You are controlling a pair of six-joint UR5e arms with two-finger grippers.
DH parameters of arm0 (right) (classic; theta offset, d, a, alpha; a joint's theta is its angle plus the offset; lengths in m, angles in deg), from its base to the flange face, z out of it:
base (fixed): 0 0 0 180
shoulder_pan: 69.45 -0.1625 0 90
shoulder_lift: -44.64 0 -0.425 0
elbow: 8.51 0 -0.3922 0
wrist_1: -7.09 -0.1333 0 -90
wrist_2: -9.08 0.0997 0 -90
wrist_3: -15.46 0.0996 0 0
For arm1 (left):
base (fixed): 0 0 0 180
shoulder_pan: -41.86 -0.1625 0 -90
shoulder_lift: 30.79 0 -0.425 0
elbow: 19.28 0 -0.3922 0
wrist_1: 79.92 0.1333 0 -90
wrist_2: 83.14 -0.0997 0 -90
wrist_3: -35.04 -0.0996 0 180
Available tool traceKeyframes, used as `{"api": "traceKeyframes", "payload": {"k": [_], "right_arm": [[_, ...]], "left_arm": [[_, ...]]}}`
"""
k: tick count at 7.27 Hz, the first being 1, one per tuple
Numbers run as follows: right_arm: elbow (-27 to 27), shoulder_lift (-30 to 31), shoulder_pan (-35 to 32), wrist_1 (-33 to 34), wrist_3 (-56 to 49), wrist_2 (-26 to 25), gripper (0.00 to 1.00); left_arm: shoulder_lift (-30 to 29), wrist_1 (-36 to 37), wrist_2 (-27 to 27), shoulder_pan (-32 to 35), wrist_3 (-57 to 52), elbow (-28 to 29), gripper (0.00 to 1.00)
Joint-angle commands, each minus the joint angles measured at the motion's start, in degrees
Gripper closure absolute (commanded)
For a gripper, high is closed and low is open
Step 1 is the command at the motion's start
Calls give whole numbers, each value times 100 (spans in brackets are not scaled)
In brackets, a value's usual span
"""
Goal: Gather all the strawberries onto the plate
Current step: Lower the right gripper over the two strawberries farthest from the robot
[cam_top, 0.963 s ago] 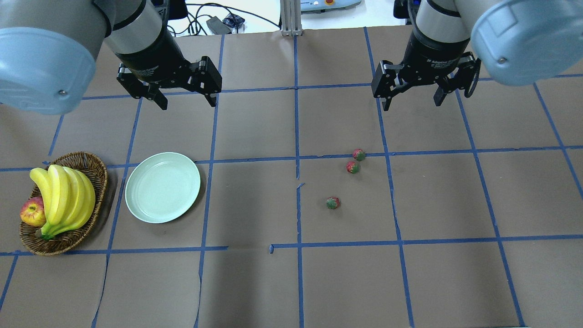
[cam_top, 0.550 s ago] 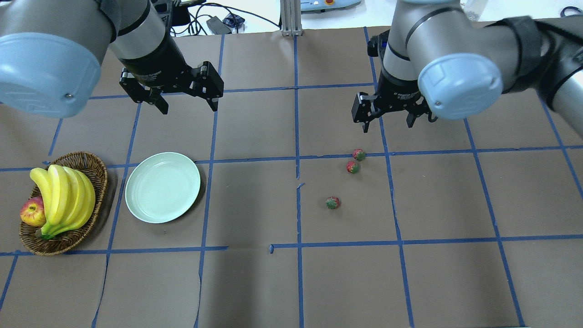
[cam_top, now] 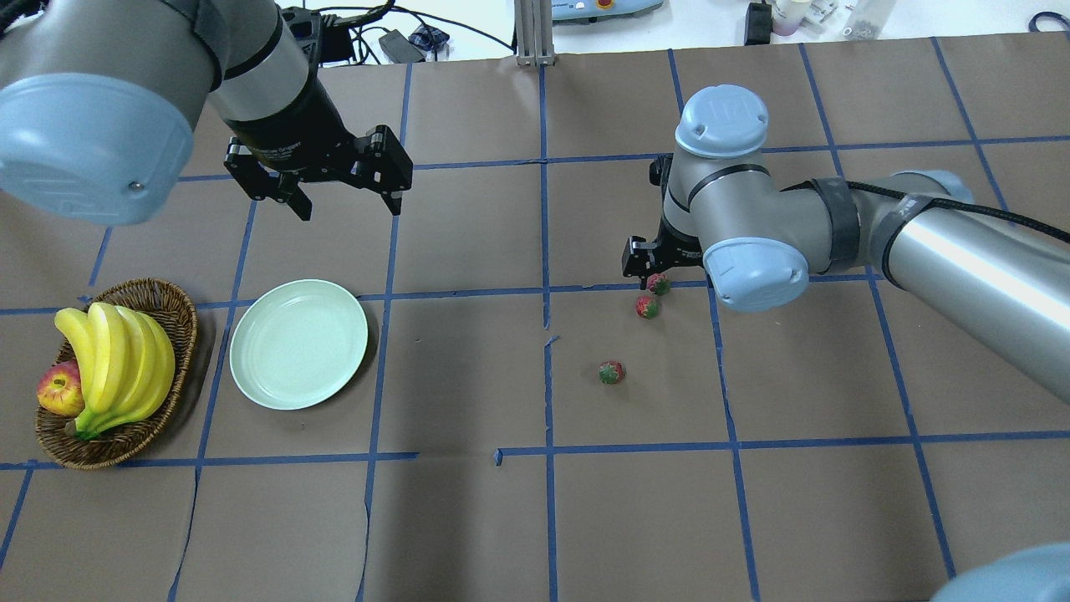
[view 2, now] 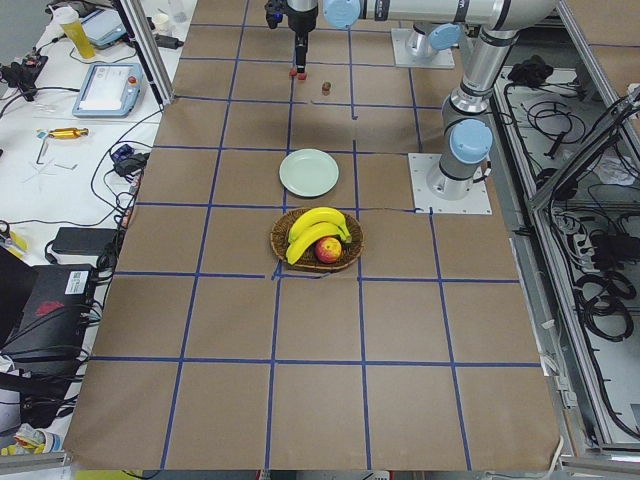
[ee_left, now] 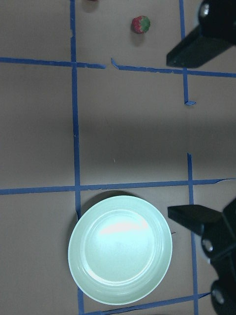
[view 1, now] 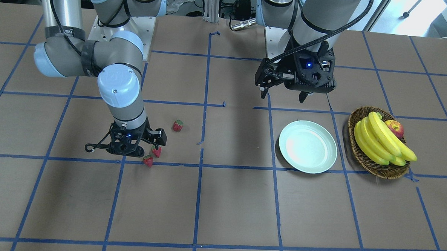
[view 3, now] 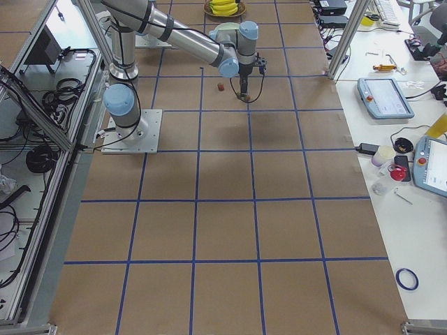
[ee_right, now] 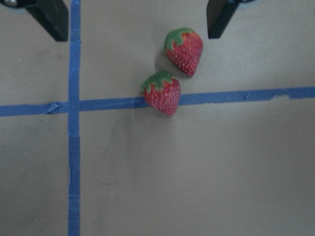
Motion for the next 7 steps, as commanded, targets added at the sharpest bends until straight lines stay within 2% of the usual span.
{"api": "traceKeyframes", "payload": {"k": [1, 2, 4, 5, 6, 7], "right_arm": [[47, -295, 21, 514, 1173, 57, 3], [30, -340, 47, 558, 1620, 57, 3], [-58, -419, 48, 559, 1861, 57, 11], [-84, -480, 48, 559, 1862, 57, 19], [-76, -489, 48, 550, 1862, 65, 35], [-58, -498, 48, 550, 1871, 65, 74]], "left_arm": [[1, 0, 0, 0, 1, -4, 0], [1, 0, 0, 0, 1, -4, 0], [1, 0, 0, 0, 1, -4, 0], [-8, 0, 9, 0, 1, -4, 0], [-8, 0, 9, 0, 1, -4, 0], [-8, 0, 9, 0, 1, -4, 0]]}}
